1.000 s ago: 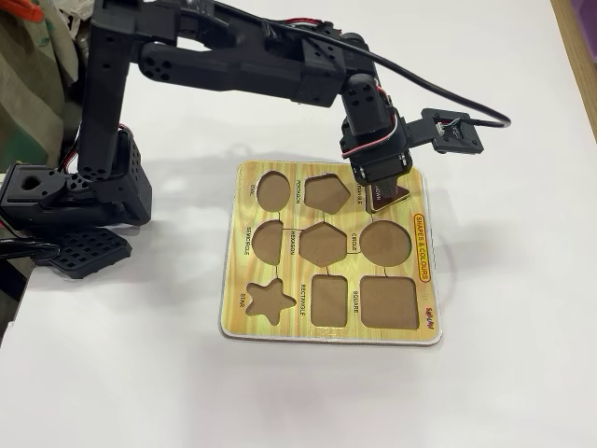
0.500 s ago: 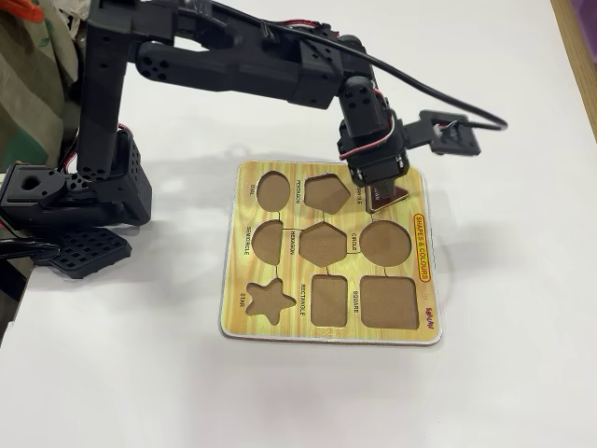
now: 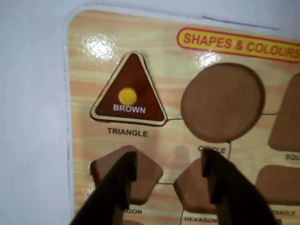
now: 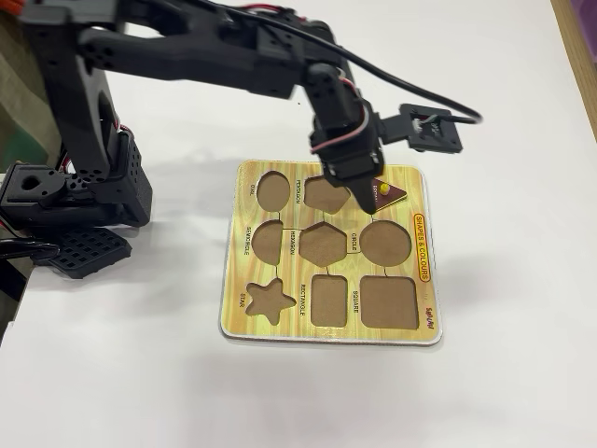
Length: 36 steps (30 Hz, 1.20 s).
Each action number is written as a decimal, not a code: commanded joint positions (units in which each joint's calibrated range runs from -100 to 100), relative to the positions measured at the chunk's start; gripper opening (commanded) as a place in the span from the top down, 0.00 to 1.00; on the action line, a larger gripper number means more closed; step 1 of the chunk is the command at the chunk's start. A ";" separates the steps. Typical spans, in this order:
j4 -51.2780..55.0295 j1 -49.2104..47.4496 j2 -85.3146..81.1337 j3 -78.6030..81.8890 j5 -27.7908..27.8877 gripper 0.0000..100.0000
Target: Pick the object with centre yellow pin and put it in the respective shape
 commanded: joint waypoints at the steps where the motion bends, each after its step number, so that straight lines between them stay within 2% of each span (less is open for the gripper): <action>1: -0.65 0.61 -11.55 3.51 -0.15 0.84; 18: 0.13 0.91 -48.29 24.82 -0.20 0.84; 25: 0.13 1.10 -70.38 40.92 -0.30 0.83; 31: 0.13 4.52 -92.30 56.65 -5.43 0.84; 36: 0.21 4.72 -106.19 70.14 -5.64 0.83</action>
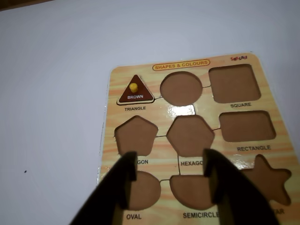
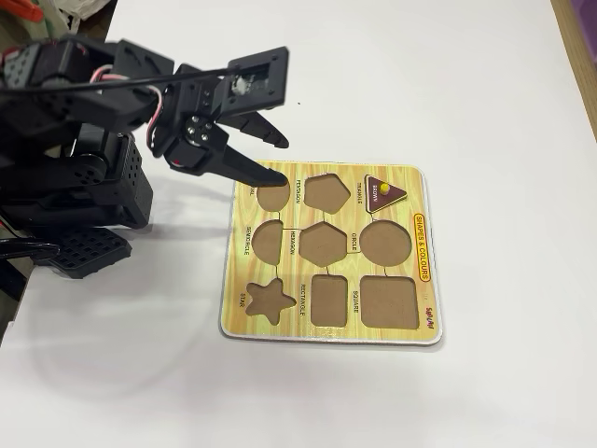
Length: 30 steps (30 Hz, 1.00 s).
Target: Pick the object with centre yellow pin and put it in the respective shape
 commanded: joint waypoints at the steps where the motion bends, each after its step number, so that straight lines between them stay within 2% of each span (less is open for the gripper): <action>1: 0.04 1.16 -5.44 6.21 -0.23 0.84; 8: 0.65 1.26 -4.27 17.45 -0.07 0.84; 16: 19.66 6.44 -4.77 17.27 -0.28 0.84; 30: 19.92 6.24 -4.77 17.27 0.29 0.83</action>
